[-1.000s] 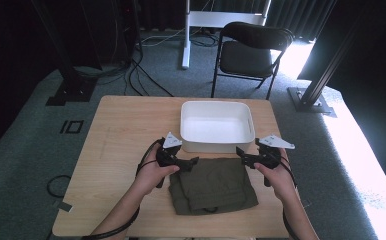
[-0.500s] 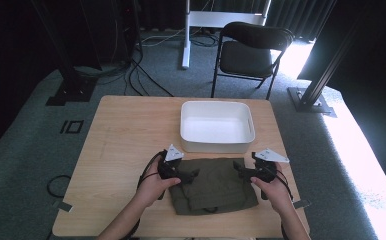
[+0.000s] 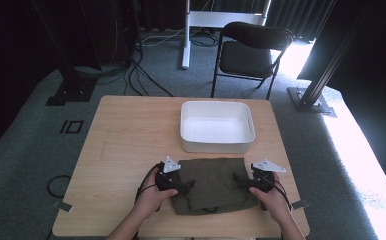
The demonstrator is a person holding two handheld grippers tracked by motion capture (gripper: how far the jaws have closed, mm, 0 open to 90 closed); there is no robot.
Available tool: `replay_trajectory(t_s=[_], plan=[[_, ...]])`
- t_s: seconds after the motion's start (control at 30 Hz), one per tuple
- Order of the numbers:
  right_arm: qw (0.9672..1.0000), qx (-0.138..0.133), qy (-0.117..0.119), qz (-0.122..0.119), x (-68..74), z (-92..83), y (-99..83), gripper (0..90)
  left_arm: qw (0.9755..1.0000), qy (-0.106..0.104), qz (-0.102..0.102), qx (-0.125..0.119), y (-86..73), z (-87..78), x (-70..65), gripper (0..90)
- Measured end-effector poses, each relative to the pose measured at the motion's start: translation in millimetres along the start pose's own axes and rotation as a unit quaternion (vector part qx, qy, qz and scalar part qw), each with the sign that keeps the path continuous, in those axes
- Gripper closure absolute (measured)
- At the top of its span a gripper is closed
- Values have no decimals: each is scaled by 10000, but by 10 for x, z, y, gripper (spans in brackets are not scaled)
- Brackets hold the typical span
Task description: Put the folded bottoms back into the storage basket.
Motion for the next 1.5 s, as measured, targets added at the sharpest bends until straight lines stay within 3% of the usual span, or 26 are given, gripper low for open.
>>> replay_trajectory(t_s=[0.23,0.4,0.63,0.77,0.97,1.03,1.1,1.13,1.17,1.23,1.37,1.4,1.5], plan=[[9998,193,-43,37,2,63,-127,134,9993,127,-332,74,-121,48,15,155],[9996,259,-14,67,13,93,-168,134,9986,242,-460,98,-191,102,32,152],[9994,329,25,109,-4,113,-185,142,9985,386,-383,-21,-220,176,-6,150],[9985,541,35,69,1,139,-190,169,9982,459,-377,-3,-206,195,-31,151],[9984,560,37,22,17,146,-192,171,9971,553,-525,-22,-189,217,-68,152],[9983,582,37,3,32,147,-195,176,9975,556,-439,-20,-185,221,-79,171],[9981,612,38,-111,50,152,-196,237,9986,479,-211,-41,-174,230,-117,277],[9979,609,75,-194,62,153,-195,318,9994,339,-88,-63,-168,233,-133,386],[9979,590,103,-256,78,154,-194,421,9998,176,-103,-68,-161,244,-154,512],[9973,577,287,-344,136,169,-191,603,9998,156,-96,-61,-144,265,-178,632],[9964,620,339,-469,190,181,-185,708,9998,66,-138,-104,-118,289,-186,705],[9952,700,241,-634,213,173,-170,769,9999,46,-87,-132,-114,287,-179,742],[9952,766,270,-541,201,143,-137,795,9998,-52,-100,-154,-101,267,-154,767]])
Point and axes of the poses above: each handheld gripper's, and its own axes: z roughly forward along the jaws, y roughly out of its top, x roughly to its left, the point moved 2 cm from there along z, roughly forward along the jaws, and after that the axes turned 12 degrees about y, right-handed, at the moved point
